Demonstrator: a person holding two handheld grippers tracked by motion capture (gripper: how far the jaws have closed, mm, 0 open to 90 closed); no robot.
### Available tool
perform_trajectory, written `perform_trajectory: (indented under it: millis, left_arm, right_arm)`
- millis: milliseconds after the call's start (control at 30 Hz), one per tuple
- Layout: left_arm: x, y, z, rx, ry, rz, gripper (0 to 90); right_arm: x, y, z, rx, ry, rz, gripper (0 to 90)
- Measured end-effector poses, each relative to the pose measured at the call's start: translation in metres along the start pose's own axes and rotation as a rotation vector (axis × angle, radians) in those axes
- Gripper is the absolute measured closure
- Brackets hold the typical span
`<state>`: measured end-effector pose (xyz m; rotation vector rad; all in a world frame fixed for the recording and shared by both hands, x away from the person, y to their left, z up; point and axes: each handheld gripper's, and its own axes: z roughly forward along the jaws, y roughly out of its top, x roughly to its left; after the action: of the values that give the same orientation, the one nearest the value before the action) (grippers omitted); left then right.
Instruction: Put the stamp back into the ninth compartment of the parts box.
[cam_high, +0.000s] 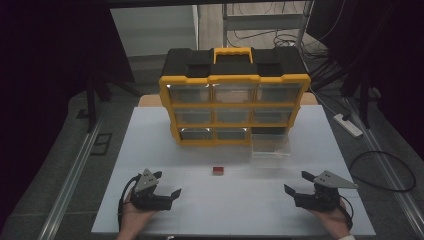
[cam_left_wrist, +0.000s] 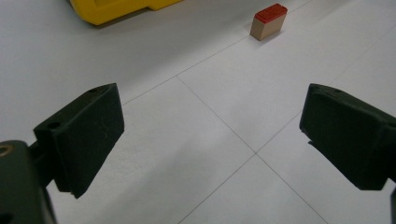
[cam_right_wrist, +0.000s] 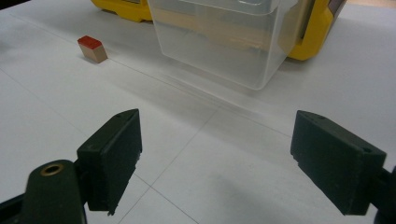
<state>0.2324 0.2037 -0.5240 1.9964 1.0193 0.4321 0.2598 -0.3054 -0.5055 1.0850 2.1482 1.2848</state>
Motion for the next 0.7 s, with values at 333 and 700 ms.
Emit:
perform_trajectory:
  millis: [333,700]
  left_arm:
    - [0.0005,-0.0022,-0.0025,-0.005,0.004,0.0,6.7]
    - [-0.0038,-0.0037,-0.0073,-0.01,0.004,0.009,6.8]
  right_arm:
    - [-0.0068,0.0008,0.0012,-0.003,-0.011,0.016,17.7]
    - [0.0008,0.0061,0.0029,-0.008,0.004,-0.007,18.6]
